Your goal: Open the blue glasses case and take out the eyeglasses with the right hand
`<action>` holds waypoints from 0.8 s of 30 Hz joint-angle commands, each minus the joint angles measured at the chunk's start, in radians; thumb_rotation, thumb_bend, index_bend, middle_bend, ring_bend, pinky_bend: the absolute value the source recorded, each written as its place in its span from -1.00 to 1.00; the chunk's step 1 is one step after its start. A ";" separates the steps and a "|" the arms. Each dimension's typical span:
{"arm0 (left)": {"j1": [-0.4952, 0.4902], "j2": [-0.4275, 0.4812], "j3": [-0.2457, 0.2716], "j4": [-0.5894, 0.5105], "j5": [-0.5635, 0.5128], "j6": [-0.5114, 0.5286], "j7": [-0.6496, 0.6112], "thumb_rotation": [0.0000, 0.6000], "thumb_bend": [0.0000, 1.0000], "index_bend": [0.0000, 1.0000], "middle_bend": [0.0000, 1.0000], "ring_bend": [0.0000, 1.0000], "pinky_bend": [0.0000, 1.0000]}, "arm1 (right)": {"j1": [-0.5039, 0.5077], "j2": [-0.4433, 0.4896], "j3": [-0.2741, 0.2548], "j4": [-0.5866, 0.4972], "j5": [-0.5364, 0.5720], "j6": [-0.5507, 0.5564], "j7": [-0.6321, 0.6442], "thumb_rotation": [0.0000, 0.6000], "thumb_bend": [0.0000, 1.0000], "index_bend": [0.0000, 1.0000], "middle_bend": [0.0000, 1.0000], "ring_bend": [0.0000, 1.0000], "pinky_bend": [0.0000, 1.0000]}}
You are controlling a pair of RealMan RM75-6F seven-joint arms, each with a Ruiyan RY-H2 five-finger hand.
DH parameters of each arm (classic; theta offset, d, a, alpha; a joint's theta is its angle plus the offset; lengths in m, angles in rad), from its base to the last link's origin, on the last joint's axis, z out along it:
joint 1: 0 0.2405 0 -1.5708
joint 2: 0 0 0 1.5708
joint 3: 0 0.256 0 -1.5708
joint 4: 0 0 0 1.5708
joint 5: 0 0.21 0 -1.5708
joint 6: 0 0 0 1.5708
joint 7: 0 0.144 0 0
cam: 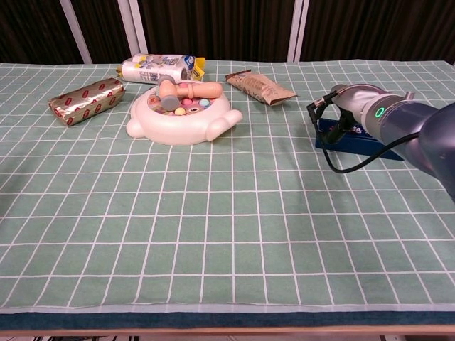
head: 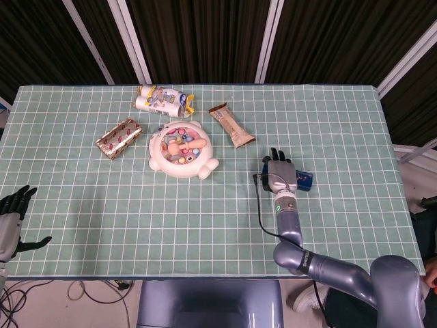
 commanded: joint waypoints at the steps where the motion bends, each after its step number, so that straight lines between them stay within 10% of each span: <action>1: 0.000 0.000 0.000 0.000 -0.001 0.000 0.000 1.00 -0.87 -1.00 -1.00 -1.00 -1.00 | 0.000 0.002 0.001 -0.003 0.003 0.000 -0.002 1.00 0.21 -0.35 -0.96 -1.00 -0.60; 24: 0.004 0.005 0.002 -0.002 0.005 0.003 -0.017 1.00 -0.87 -1.00 -1.00 -1.00 -1.00 | -0.032 0.086 -0.021 -0.103 0.056 0.022 -0.037 1.00 0.96 -0.22 -0.96 -1.00 -0.60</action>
